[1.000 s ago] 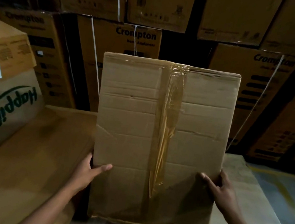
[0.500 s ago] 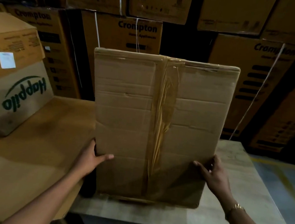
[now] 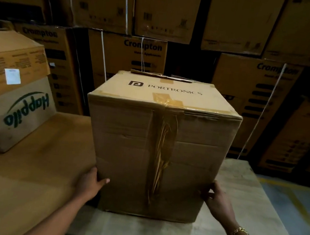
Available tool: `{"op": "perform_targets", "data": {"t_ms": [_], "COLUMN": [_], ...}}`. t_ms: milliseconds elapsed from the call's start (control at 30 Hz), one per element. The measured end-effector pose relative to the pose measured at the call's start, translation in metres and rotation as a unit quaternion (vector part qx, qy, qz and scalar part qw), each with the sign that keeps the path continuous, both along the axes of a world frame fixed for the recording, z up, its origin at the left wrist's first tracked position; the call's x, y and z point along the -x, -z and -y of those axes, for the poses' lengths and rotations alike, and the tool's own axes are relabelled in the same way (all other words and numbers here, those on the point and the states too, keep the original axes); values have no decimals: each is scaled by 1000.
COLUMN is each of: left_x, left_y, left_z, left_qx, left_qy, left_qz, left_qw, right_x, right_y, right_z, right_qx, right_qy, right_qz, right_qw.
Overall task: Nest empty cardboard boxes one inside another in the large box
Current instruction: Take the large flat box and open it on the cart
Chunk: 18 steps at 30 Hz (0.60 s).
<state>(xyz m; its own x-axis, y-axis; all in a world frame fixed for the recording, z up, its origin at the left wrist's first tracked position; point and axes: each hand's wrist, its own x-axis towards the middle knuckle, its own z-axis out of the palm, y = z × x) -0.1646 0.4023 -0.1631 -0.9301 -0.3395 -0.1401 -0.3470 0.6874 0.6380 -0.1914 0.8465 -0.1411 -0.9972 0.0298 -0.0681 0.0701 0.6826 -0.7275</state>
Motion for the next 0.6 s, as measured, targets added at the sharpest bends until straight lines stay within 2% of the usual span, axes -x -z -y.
{"op": "perform_targets", "data": {"t_ms": [100, 167, 233, 300, 333, 433, 500, 600], "left_x": [-2, -6, -6, 2, 11, 37, 53, 69], "left_y": [-53, -106, -165, -218, -240, -279, -291, -296], "left_z": [2, 6, 14, 20, 22, 19, 17, 21], "left_qx": [-201, -340, -398, -419, -409, -332, -339, -338], "left_qy": [-25, -87, -94, -55, -42, -15, -2, -12], "left_qz": [-2, -58, -142, -197, -190, -65, -11, 10], "left_qw": [979, 935, 901, 885, 892, 941, 941, 941], "right_x": [10, 16, 31, 54, 64, 90, 96, 103], "right_y": [-43, -94, -151, -205, -230, -276, -287, -284], "right_z": [-23, -31, -32, -27, -20, 3, 17, 21], "right_qx": [47, 145, 235, 291, 295, 198, 159, 145], "right_qy": [-17, 25, 54, 55, 47, 20, 8, 8], "right_qz": [51, 54, 29, 21, 34, 115, 167, 183], "right_qw": [997, 988, 970, 955, 954, 973, 973, 972]}}
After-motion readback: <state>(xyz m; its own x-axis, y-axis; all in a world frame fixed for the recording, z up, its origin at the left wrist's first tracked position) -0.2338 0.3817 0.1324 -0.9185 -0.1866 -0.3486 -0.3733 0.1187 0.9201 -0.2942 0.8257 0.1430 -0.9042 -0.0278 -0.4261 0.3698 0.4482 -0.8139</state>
